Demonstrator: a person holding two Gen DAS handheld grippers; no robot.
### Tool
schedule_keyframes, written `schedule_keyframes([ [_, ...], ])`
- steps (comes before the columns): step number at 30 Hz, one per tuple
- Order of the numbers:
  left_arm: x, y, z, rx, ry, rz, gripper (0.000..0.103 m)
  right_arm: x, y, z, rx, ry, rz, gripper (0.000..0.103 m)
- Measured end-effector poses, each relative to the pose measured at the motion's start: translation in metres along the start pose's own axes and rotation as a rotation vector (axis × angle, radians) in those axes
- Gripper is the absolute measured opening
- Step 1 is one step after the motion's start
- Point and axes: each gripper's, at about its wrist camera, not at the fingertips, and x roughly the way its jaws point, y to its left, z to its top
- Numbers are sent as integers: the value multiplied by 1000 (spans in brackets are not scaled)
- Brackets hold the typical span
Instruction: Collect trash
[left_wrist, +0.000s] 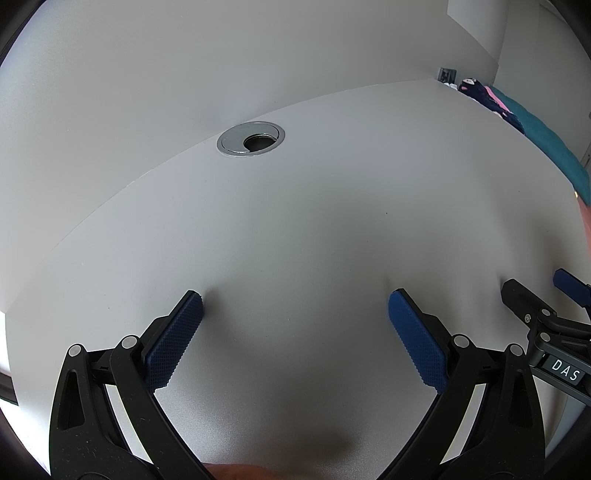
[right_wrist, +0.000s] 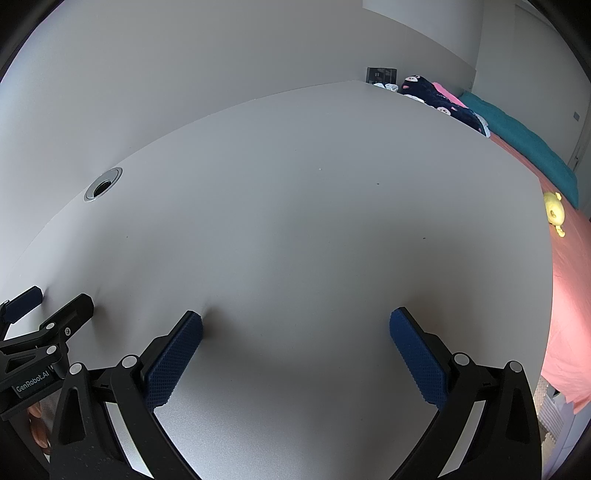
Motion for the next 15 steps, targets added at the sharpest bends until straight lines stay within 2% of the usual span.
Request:
schedule_keyframes([
  [15,3,2,3,4,0,-3,97,0,0,0,0,0,0,101],
])
